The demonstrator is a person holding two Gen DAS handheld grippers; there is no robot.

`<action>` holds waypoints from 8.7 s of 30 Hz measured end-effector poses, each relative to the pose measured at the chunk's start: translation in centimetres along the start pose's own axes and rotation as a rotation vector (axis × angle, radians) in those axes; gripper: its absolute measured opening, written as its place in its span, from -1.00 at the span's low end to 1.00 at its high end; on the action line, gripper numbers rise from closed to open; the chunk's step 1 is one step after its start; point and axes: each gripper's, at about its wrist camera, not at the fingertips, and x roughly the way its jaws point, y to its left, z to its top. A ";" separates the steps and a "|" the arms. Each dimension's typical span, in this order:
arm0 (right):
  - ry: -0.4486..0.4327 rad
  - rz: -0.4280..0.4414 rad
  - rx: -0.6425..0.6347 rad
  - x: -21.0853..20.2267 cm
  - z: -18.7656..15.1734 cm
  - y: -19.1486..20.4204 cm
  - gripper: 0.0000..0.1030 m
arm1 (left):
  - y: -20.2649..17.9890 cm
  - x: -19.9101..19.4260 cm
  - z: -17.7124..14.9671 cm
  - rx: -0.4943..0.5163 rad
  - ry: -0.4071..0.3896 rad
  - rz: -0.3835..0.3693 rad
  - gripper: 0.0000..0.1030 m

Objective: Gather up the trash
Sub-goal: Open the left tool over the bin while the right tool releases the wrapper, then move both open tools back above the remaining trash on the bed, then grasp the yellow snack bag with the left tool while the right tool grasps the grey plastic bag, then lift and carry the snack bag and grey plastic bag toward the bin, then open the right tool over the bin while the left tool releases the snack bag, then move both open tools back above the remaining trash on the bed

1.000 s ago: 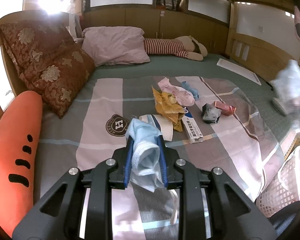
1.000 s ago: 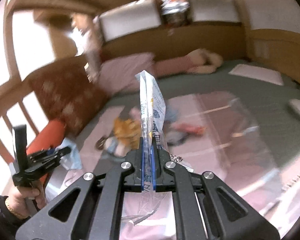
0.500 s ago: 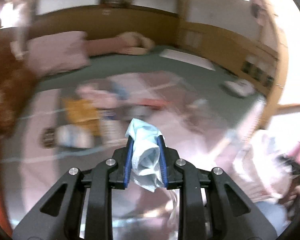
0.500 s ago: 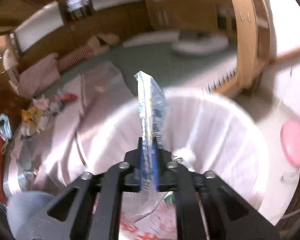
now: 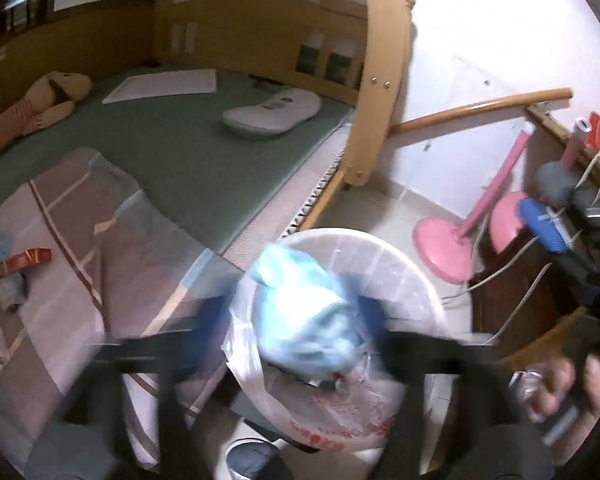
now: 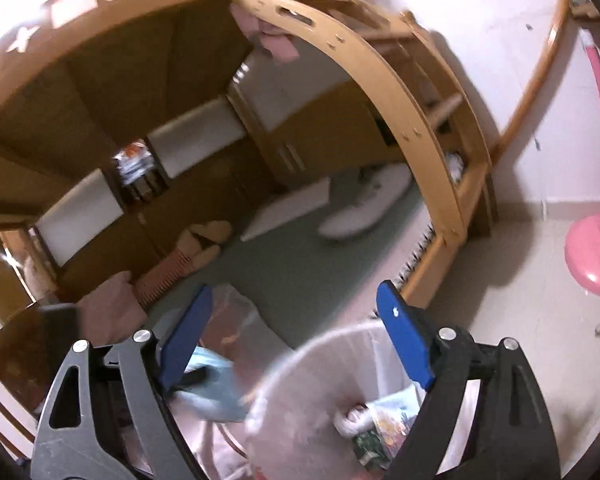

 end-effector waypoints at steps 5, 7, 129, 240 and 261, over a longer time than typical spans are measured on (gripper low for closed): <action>0.058 0.050 -0.082 1.8 -1.5 3.8 0.61 | 5.4 -2.3 -1.1 -0.108 -0.074 0.078 0.95; 0.104 0.073 -0.125 3.1 -2.5 5.5 0.61 | 8.8 -4.2 -2.1 -0.167 -0.092 0.125 0.95; 0.454 0.494 -0.614 19.4 -17.8 36.1 0.10 | 35.5 -25.0 -17.4 -0.598 -0.277 0.674 -0.71; 0.447 0.390 -0.615 19.1 -18.4 35.6 0.82 | 35.0 -20.5 -17.8 -0.500 -0.098 0.734 0.93; 0.566 0.340 -0.627 24.2 -22.2 37.8 0.82 | 38.5 -14.3 -17.5 -0.512 -0.006 0.720 0.93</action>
